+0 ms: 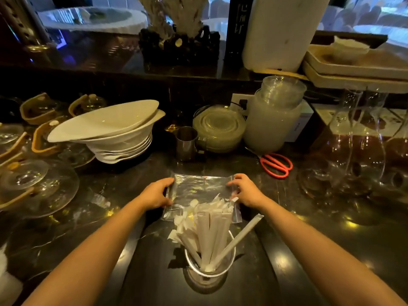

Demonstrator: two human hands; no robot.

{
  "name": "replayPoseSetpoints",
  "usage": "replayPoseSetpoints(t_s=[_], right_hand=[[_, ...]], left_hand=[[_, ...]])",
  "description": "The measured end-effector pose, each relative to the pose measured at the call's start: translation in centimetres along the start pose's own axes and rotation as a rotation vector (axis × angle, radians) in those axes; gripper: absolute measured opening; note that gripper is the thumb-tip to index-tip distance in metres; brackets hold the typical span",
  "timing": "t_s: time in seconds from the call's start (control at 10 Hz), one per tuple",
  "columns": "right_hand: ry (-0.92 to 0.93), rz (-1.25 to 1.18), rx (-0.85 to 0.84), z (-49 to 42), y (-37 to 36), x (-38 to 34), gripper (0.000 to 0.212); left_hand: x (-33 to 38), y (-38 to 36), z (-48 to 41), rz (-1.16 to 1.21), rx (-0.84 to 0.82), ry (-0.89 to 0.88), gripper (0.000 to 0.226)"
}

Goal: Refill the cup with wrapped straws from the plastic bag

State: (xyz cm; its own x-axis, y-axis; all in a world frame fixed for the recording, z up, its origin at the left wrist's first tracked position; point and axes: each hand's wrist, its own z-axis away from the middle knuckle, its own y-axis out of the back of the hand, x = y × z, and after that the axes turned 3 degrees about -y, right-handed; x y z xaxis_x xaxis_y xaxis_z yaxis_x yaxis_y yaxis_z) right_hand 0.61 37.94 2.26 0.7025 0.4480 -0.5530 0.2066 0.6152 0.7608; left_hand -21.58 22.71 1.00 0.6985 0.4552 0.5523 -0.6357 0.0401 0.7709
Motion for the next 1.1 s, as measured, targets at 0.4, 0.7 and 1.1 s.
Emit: replayPoseSetpoints(t_s=[0.4,0.7,1.1], right_hand=[[0.062,0.502,-0.028,1.8,-3.0,-1.0,0.071],[-0.09,0.609,-0.019,2.4,-4.8,0.8,0.071],[0.003,0.372,0.312,7.0,5.9,-3.7,0.07]], left_hand=[[1.1,-3.6,1.1,-0.593,0.006,-0.131,0.065],[0.0,-4.8,1.9,-0.584,0.017,-0.019,0.068],[4.7,5.0,6.2,-0.495,0.438,-0.057,0.063]])
